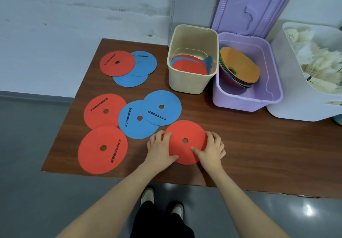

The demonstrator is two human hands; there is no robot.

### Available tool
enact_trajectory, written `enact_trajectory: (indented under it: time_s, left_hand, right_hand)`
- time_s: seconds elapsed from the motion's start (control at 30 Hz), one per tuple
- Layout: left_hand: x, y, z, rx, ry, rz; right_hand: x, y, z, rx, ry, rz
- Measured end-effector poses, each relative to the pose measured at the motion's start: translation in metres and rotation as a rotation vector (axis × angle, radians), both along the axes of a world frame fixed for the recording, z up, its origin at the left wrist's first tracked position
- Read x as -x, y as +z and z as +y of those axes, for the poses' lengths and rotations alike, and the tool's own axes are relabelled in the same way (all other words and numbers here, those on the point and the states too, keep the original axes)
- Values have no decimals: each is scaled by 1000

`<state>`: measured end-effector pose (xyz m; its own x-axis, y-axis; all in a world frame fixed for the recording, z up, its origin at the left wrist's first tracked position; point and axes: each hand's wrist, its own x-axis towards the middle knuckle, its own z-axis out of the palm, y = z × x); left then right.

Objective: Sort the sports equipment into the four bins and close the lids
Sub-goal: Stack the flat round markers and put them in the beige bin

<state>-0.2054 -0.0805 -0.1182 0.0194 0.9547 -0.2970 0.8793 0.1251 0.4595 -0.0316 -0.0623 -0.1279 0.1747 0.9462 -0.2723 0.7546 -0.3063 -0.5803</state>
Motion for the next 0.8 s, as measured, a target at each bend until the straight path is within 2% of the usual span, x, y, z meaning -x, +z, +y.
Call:
enact_trajectory:
  time_s: [0.2, 0.27, 0.37, 0.43, 0.57, 0.67, 0.8]
  left_hand:
    - [3, -1, 7, 32, -40, -37]
    - [4, 0, 9, -7, 2, -135]
    - [-2, 2, 15, 1, 133, -416]
    - [-5, 7, 18, -28, 184, -489]
    - [3, 18, 30, -199, 175, -488]
    - [25, 25, 52, -293, 209, -413]
    - [61, 26, 86, -310, 197, -314]
  right_hand:
    - [-3, 11, -5, -159, 33, 192]
    - [-6, 14, -7, -221, -6, 241]
    - [-10, 17, -9, -269, -42, 299]
    - [-10, 17, -8, -272, -51, 314]
    - [2, 26, 8, -271, -88, 360]
    - [24, 31, 35, -269, -8, 355]
    - [58, 27, 70, -204, 57, 309]
